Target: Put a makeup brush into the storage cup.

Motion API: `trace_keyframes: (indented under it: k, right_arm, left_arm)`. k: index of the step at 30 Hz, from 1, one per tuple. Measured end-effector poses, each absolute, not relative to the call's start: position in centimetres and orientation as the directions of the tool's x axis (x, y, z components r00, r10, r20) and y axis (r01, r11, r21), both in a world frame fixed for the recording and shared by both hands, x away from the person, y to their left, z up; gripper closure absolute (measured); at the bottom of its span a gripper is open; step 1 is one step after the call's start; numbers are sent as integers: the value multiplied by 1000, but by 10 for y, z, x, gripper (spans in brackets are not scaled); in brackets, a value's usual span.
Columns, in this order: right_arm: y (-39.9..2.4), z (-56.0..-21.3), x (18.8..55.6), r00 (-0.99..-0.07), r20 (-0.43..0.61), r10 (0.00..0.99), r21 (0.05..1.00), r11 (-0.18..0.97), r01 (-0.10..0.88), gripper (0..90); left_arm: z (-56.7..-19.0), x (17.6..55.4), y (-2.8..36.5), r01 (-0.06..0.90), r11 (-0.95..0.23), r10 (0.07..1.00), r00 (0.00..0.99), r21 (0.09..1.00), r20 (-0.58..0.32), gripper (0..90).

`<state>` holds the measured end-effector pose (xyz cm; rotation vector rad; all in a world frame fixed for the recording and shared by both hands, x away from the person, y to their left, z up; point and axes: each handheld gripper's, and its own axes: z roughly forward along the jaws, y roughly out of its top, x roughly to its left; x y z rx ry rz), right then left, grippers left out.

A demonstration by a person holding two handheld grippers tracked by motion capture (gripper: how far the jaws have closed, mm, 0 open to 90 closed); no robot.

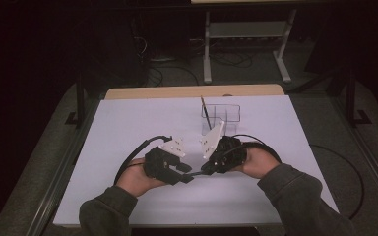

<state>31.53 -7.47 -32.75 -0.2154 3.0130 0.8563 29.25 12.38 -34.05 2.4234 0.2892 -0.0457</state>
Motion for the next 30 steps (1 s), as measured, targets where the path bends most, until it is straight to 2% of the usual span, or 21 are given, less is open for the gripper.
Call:
trace_keyframes:
  k: [10, 19, 25, 30]
  right_arm:
    - [-71, -327, 314, -988, -57, -143, 507, 849, -152, 832]
    - [-68, -327, 312, -986, -67, -155, 496, 852, -167, 832]
    - [-64, -328, 311, -982, -76, -171, 495, 849, -186, 832]
    - [-59, -328, 308, -983, -76, -169, 465, 865, -185, 831]
  left_arm:
    - [-342, 293, 122, 211, -760, 184, 977, 615, -108, 708]
    - [-347, 296, 117, 222, -786, 186, 975, 577, -121, 713]
    - [-347, 297, 117, 203, -797, 168, 979, 569, -114, 813]
    - [-349, 295, 116, 190, -817, 161, 982, 545, -101, 831]
